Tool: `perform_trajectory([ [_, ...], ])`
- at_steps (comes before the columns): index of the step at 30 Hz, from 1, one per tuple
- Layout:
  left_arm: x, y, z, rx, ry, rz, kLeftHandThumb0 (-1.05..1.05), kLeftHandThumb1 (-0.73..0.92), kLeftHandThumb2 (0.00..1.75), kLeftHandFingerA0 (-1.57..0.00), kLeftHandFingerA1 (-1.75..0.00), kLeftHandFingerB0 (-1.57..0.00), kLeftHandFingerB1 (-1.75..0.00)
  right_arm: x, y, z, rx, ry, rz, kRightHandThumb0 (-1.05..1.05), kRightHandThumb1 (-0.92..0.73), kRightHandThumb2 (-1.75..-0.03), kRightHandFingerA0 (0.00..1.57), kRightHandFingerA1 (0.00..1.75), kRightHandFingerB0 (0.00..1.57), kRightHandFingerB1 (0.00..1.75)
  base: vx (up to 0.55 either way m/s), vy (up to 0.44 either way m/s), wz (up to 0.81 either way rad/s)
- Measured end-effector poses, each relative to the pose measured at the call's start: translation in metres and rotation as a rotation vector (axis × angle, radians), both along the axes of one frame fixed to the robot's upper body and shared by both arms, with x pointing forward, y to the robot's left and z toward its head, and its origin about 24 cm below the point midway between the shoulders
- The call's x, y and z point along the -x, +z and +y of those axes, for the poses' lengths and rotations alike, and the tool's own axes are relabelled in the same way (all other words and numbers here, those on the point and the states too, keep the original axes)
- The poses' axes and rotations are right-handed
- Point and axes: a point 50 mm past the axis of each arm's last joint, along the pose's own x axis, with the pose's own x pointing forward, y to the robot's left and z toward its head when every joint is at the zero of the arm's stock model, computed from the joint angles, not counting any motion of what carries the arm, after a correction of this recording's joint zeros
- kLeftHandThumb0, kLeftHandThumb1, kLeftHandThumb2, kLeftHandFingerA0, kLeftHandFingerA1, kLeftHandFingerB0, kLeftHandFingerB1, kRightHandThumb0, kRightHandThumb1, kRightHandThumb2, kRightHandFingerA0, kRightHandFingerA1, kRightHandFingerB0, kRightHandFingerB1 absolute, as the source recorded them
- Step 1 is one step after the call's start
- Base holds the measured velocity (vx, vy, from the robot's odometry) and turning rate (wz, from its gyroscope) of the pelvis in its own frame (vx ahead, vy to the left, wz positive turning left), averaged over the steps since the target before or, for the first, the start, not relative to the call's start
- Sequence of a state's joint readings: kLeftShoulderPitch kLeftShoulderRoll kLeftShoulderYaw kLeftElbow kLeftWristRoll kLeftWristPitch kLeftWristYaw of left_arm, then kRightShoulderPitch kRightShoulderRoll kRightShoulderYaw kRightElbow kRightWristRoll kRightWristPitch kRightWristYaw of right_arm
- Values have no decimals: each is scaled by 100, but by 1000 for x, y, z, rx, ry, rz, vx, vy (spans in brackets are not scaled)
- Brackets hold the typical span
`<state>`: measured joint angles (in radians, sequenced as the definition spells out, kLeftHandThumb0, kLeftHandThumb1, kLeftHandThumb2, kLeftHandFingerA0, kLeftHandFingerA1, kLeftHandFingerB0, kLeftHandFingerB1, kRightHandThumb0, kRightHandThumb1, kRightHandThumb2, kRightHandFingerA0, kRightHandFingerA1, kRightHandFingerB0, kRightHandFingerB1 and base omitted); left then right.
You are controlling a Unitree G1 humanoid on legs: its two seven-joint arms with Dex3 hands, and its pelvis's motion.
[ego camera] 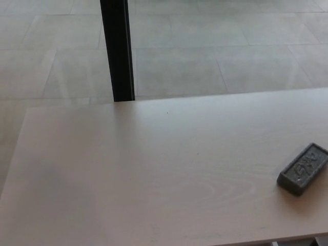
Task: The robot uses its right hand to hold the eraser kept in the middle of the desk and use it to wipe the desk by swiping its surface twice
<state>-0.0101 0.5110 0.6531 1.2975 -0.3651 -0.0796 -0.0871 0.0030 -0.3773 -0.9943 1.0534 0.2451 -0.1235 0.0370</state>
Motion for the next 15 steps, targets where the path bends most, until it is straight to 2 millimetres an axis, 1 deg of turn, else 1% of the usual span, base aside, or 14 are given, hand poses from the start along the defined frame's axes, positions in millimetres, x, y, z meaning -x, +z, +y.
perform_trajectory([
  [1, 1, 0, 0, 0, 1, 2, -54, 80, 64, -70, -59, -55, -52, 1, -2, 2, -3, 0, 0, -49, -73, -61, 69, 48, 31, 33, 0, 0, 0],
  [2, 2, 0, 0, 0, 1, 4, -54, 80, 64, -70, -59, -55, -52, 3, -4, 3, -5, 0, -1, -49, -73, -61, 69, 48, 31, 33, 0, 0, 0],
  [3, 2, 0, 0, 0, 1, 6, -55, 79, 64, -71, -61, -58, -54, 4, -5, 4, -6, 5, 0, -50, -73, -61, 67, 47, 31, 33, 0, 0, 0],
  [4, 2, 0, 0, 0, 1, 6, -56, 79, 64, -72, -60, -59, -54, 4, -6, 5, -5, 10, 2, -50, -74, -61, 69, 48, 31, 33, 0, 0, 0],
  [6, 2, 0, 0, 0, 1, 6, -56, 80, 64, -70, -60, -57, -53, 4, -7, 7, 3, 32, 9, -48, -72, -61, 65, 47, 33, 33, 0, 0, 0],
  [8, 2, -1, 0, 0, -1, 8, -56, 80, 64, -70, -59, -57, -53, 3, -9, 9, 6, 48, 13, -47, -71, -61, 64, 47, 33, 33, 0, 0, 0],
  [9, 2, -1, 0, 0, -2, 9, -55, 79, 64, -72, -62, -62, -55, 3, -10, 10, 6, 55, 16, -46, -70, -61, 63, 46, 31, 32, 0, 0, 0],
  [11, 2, -1, 0, 0, -1, 10, -56, 79, 64, -72, -62, -62, -55, 1, -12, 13, 4, 78, 33, -46, -70, -61, 64, 46, 31, 32, 0, 0, 0],
  [12, 2, -1, 0, -1, -2, 10, -55, 79, 64, -70, -60, -59, -53, 1, -14, 14, 0, 90, 43, -47, -70, -61, 63, 46, 36, 34, 0, 0, 0],
  [15, 2, -1, 0, -1, -4, 12, -56, 79, 64, -71, -60, -59, -53, 0, -17, 17, 0, 118, 65, -47, -69, -61, 65, 46, 37, 34, 0, 0, 0],
])
